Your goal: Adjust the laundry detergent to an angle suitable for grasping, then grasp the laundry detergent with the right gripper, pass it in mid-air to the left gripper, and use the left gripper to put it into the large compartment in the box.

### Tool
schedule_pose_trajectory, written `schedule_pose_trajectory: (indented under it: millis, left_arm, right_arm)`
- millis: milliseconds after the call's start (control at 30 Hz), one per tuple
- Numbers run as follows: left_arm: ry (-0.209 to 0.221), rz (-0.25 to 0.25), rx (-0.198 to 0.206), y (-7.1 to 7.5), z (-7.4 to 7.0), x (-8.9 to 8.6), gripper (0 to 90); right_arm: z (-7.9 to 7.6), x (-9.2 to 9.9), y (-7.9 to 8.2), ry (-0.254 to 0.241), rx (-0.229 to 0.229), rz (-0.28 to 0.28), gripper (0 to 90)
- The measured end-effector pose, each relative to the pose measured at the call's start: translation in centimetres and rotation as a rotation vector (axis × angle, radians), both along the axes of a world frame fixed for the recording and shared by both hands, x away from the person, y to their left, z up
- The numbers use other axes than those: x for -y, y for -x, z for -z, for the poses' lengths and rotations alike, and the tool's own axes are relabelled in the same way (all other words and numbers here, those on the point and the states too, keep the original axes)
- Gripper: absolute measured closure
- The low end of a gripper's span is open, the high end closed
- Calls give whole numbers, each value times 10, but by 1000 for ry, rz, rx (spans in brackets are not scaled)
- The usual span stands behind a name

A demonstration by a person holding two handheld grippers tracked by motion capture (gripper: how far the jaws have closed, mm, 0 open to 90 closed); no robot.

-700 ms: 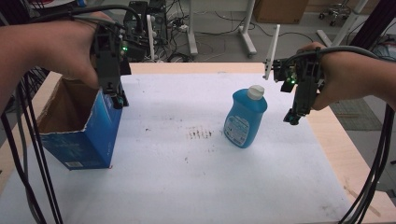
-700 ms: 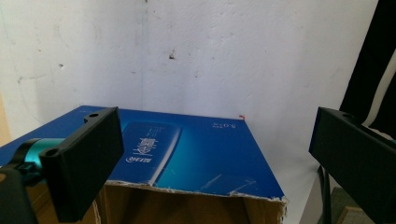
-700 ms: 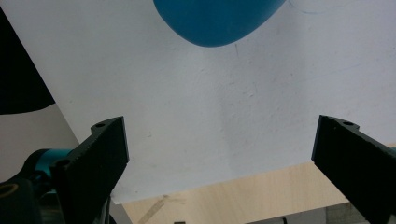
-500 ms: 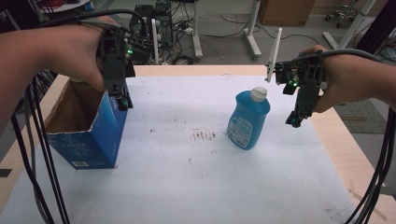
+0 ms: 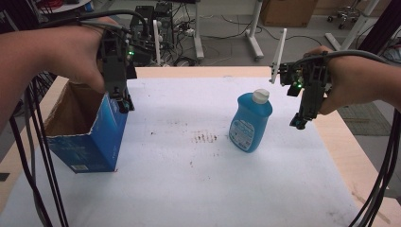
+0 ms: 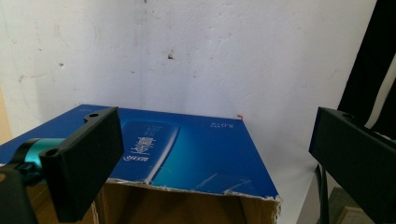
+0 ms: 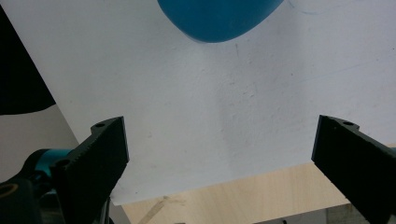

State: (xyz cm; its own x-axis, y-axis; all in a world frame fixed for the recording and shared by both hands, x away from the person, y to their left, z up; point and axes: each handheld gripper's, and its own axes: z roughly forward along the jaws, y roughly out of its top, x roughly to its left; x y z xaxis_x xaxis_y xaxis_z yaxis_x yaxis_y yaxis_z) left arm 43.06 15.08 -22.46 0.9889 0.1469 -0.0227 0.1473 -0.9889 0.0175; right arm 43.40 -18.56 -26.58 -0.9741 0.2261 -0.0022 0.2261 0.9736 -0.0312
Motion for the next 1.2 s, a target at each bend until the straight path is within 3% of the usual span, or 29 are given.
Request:
schedule_pose_trajectory:
  millis: [900,1200]
  left_arm:
    - [-8,1,8,3,-3,1,30]
    - [-12,10,17,3,-3,1,30]
  right_arm:
    - [-2,4,2,-4,22,18,29]
    - [-3,15,10,-92,5,98,29]
